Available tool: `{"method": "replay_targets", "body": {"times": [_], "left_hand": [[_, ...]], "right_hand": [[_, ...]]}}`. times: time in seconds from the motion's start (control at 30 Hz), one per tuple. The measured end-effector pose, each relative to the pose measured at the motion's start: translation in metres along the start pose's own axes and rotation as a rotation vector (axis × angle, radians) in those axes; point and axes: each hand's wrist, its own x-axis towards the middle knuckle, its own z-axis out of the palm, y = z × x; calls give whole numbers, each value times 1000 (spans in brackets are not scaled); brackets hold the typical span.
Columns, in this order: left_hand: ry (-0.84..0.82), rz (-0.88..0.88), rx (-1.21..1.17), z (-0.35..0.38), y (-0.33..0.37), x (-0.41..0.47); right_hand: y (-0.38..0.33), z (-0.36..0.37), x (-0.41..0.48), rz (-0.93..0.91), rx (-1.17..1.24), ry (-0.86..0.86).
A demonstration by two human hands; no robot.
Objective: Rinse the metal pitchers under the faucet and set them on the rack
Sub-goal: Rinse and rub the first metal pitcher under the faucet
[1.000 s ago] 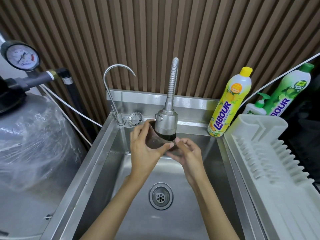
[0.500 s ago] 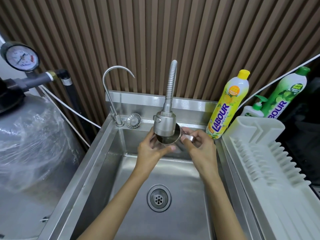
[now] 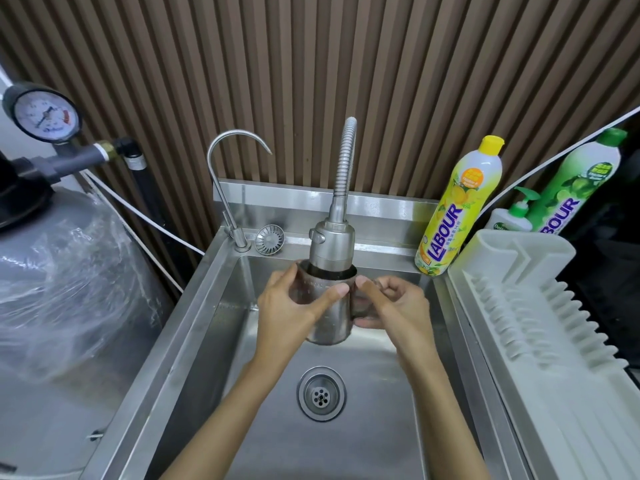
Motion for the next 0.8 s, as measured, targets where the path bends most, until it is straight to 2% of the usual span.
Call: {"method": "replay_targets", "body": {"times": [0.07,0.13,0.2,0.3,0.4,0.47,0.53,0.7,0.8], "left_hand": [[-79,-60,-95,3,-5,-1],[-156,-112,-235,9,-11,-1],[-165,-95,-350,13,-11,1],[-97,8,-469,17,-6,7],[35,158,-352,13,-2,12],[53,240,-210,4,3,13],[65,255,-115,-4,7,13],[172,88,117,-8,4,8],[75,-11,158,-3,0,4]], "right_hand": [[-7,-3,-3,-165,-286,105],[-12,-4,-5,-264,-411,130],[-13,-3,-5,-277,-333,94],[-2,1,3,-250,-90,17],[15,13,12,-143,233,-118],[24,22,14,-52,448,-196],[29,26,12,23,549,-242],[19,22,3,104,325,-156],[5,10,3,91,79,-28]]}}
